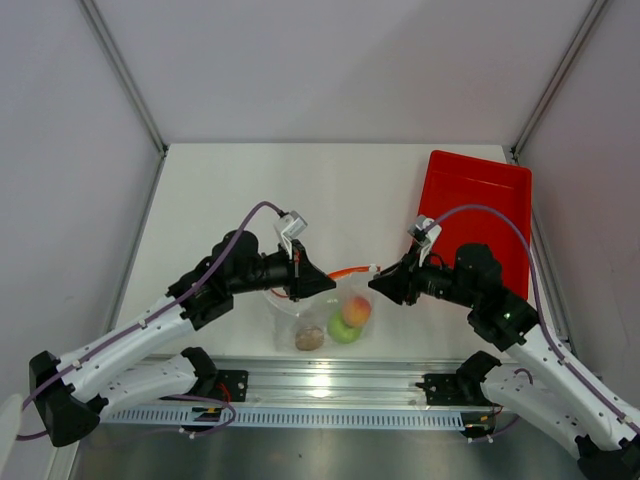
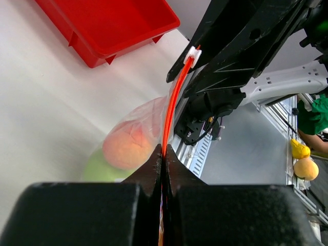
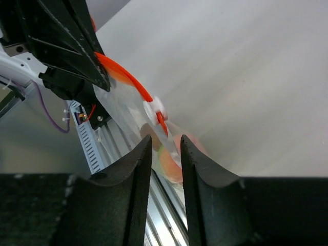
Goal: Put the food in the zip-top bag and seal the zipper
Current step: Zip the zipper food storage bag at the center of the board.
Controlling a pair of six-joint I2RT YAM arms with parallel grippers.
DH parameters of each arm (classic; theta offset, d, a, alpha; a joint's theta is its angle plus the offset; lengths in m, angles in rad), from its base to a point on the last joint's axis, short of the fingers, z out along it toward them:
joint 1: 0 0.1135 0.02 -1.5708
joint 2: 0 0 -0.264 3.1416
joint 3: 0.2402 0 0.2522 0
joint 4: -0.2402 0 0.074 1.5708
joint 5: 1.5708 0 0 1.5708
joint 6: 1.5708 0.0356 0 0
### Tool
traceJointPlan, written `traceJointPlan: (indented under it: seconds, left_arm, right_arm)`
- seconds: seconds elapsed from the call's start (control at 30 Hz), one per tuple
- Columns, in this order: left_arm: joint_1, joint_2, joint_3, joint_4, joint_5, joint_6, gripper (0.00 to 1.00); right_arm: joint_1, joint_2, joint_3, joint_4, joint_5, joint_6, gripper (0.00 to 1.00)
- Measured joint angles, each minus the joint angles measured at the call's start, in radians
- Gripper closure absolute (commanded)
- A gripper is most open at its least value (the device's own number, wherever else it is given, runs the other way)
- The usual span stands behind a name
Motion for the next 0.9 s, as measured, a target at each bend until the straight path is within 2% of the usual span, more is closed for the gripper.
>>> traceJointPlan:
  seconds: [0.1, 0.23, 0.33, 0.4, 0.47, 0.57, 0.67, 0.77, 0.9]
  left_arm:
    - [0.0, 0.0, -0.005, -0.001, 0.002, -0.007, 0.99]
    - [0.0, 0.001, -0.006, 0.0, 0.008, -0.008, 0.99]
    - [0.0, 0.001, -0.006, 0.0, 0.008, -0.008, 0.99]
    - [0.0, 0.001, -0.006, 0.0, 0.008, -0.005, 0.79]
    - [0.0, 0.0, -0.006, -0.005, 0.005, 0.006, 0.51]
    - [0.0, -0.005, -0.006, -0.028, -0.006, 0.029, 0.35]
    - [0.0, -0.017, 0.003, -0.037, -0.01, 0.051, 0.34]
    - [0.0, -0.004, 0.057, -0.037, 0.006, 0.077, 0.45]
    - [0.0, 0.061, 0.159, -0.012, 0.033, 0.1, 0.5]
  right_arm:
    - [-0.017, 0.003, -0.018, 0.045, -0.05, 0.011, 0.71]
    - [-0.032, 0.029, -0.018, 0.093, -0.097, 0.018, 1.0]
    - [-0.04, 0.041, -0.019, 0.111, -0.123, 0.027, 1.0]
    - [-0.043, 0.049, -0.019, 0.117, -0.133, 0.029, 1.0]
    - [-0.046, 0.053, -0.019, 0.116, -0.137, 0.03, 1.0]
    - [-0.048, 0.056, -0.019, 0.115, -0.148, 0.033, 1.0]
    - [-0.05, 0.068, -0.018, 0.116, -0.175, 0.039, 1.0]
    - [-0.05, 0.084, -0.018, 0.12, -0.218, 0.051, 1.0]
    - [-0.05, 0.111, -0.018, 0.128, -0.267, 0.07, 1.0]
